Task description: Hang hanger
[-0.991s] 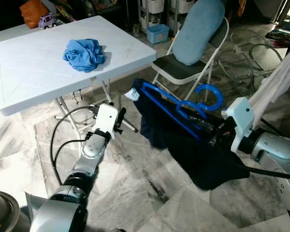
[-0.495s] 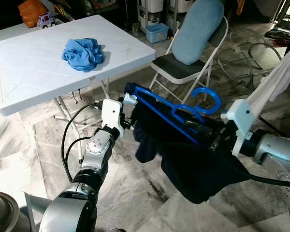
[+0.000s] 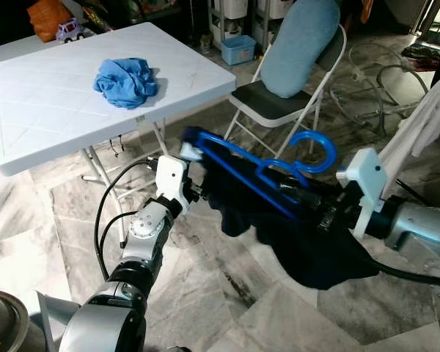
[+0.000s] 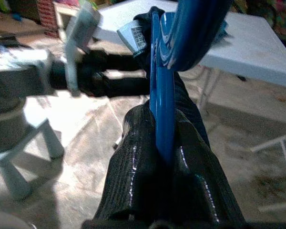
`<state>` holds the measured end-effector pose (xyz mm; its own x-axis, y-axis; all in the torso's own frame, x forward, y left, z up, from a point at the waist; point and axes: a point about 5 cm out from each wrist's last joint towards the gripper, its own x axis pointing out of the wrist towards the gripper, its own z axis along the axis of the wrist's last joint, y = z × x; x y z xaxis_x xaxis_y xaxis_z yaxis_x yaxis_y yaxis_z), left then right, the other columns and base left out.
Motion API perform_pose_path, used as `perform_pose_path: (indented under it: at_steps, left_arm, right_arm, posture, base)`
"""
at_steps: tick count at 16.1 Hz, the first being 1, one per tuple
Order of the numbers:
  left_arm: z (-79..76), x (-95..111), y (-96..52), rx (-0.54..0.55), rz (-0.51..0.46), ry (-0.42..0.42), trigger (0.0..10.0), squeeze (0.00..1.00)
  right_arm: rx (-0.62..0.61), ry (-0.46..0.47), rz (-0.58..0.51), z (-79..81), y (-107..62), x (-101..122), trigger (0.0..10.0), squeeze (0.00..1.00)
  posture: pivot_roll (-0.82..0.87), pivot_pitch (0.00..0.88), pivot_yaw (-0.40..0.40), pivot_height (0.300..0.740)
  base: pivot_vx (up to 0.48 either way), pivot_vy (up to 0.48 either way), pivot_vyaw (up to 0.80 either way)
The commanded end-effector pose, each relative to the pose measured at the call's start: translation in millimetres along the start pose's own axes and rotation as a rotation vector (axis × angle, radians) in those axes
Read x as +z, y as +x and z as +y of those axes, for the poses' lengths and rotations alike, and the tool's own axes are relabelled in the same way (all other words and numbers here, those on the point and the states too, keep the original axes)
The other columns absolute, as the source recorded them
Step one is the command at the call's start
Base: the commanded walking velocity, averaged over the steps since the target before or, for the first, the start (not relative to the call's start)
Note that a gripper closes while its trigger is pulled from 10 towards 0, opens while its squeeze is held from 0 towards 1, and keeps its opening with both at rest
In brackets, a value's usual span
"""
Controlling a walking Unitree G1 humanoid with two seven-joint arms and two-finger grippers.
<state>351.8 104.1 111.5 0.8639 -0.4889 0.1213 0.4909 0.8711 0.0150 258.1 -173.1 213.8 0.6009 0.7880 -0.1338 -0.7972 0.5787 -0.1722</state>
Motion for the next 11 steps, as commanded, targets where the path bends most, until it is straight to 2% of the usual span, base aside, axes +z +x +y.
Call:
perform_pose_path:
  at_steps: [1,2,3,4,6,11]
  left_arm:
    - [-0.4,0,1.7,-0.017,0.014,-0.001,10.0,0.00]
    - [-1.5,0,2.8,-0.025,0.011,-0.009,10.0,0.00]
    - [-3.2,1,4.1,-0.034,0.010,-0.009,2.2,0.00]
    - [-4.0,1,4.6,-0.039,0.010,-0.012,0.0,0.00]
    - [-2.8,0,3.8,-0.043,0.012,-0.017,0.0,0.00]
    - [2.4,-3,-0.2,-0.028,0.029,-0.021,0.0,0.00]
  right_arm:
    - [0.035,-0.024,-0.039,5.1,-6.5,13,10.0,0.00]
    - [0.049,-0.015,-0.038,7.7,-8.4,13,10.0,0.00]
    - [0.068,0.000,-0.041,11.7,-10.8,14,10.0,0.00]
    - [0.078,0.007,-0.036,14.1,-13.2,14,10.0,0.00]
    - [0.066,0.011,-0.003,14.3,-21.1,10,10.0,0.00]
    - [0.053,0.011,0.015,11.9,-28.1,12,10.0,0.00]
  posture:
    - [-0.21,0.047,0.058,0.740]
    - [-0.22,0.048,0.059,0.740]
    - [-0.23,0.050,0.064,0.740]
    - [-0.23,0.050,0.064,0.740]
    - [-0.24,0.049,0.070,0.740]
    - [-0.23,0.047,0.068,0.740]
  base:
    - [0.000,0.000,0.00]
    - [0.000,0.000,0.00]
    - [0.000,0.000,0.00]
    - [0.000,0.000,0.00]
    - [0.000,0.000,0.00]
    - [0.000,0.000,0.00]
